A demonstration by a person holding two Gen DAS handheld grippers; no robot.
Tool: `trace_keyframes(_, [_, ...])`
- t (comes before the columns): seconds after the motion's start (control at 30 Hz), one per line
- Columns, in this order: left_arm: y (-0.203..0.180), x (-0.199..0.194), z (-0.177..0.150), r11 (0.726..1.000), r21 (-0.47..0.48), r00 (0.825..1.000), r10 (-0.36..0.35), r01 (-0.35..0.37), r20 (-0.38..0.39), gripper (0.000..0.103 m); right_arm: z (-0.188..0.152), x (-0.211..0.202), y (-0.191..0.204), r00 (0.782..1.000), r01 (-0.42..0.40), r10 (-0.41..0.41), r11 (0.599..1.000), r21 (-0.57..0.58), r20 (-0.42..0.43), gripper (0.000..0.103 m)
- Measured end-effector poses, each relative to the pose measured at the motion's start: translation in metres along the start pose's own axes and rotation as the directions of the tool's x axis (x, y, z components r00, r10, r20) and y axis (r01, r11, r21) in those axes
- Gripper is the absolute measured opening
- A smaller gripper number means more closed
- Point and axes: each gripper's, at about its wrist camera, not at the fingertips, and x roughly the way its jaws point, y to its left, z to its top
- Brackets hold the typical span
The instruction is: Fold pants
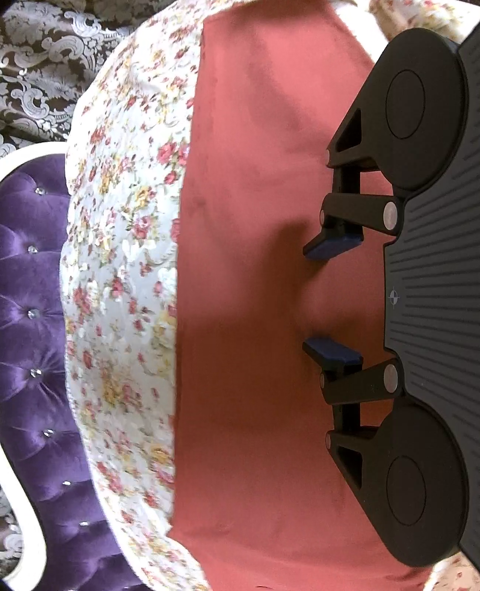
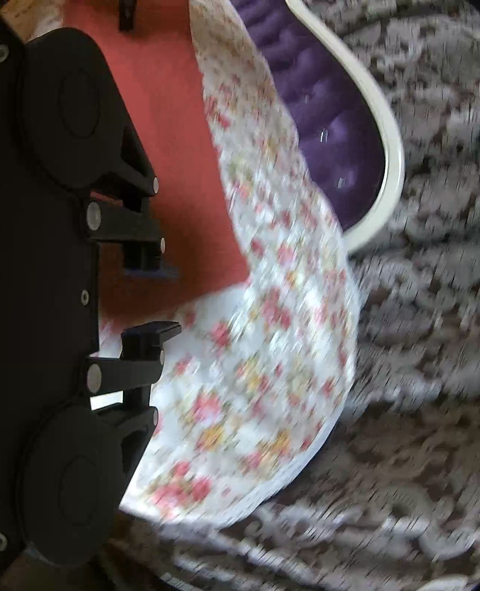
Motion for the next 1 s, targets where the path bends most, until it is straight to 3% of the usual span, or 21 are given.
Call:
trace_keyframes(0.1, [0.000,0.003,0.004,1.000,-0.007,1.000,0.001,-0.001,-0.003,0.047,0.010,0.002,0.026,0.996,-0.087,0.089,0.992,-0.092,0.015,0.038])
trace_keyframes(0.2, [0.003,0.002,0.005,1.000,-0.017,1.000,-0.008,0.008,-0.001,0.046,0.021,0.014,0.062,0.979,-0.203,0.205,0.959,-0.197,-0.011,0.038])
trace_keyframes(0.3, [0.010,-0.003,0.005,0.999,-0.045,1.000,0.011,-0.011,0.003,0.046,0.027,0.030,0.105,0.955,-0.291,0.293,0.906,-0.306,-0.042,0.038])
trace_keyframes(0.47, [0.027,-0.011,0.001,0.997,-0.056,0.998,0.055,-0.055,0.010,0.046,0.023,0.059,0.168,0.898,-0.430,0.423,0.782,-0.450,-0.124,0.038])
trace_keyframes(0.57, [0.040,-0.005,-0.001,0.996,-0.078,0.999,0.044,-0.045,-0.016,0.047,0.020,0.074,0.201,0.874,-0.472,0.453,0.710,-0.522,-0.175,0.038])
trace_keyframes(0.73, [0.043,-0.004,-0.004,0.996,-0.080,1.000,0.028,-0.027,0.004,0.047,0.015,0.097,0.230,0.870,-0.480,0.433,0.630,-0.610,-0.236,0.038])
trace_keyframes(0.83, [0.040,-0.004,-0.006,0.997,-0.066,0.999,0.039,-0.038,0.017,0.047,0.011,0.105,0.234,0.852,-0.514,0.431,0.582,-0.630,-0.297,0.038])
trace_keyframes(0.93, [0.042,-0.004,-0.007,0.997,-0.067,0.999,0.037,-0.036,0.021,0.047,0.010,0.107,0.232,0.838,-0.538,0.437,0.555,-0.635,-0.327,0.038])
trace_keyframes(1.0, [0.043,-0.004,-0.007,0.997,-0.065,0.999,0.035,-0.034,0.023,0.047,0.012,0.109,0.231,0.828,-0.554,0.446,0.557,-0.619,-0.340,0.039])
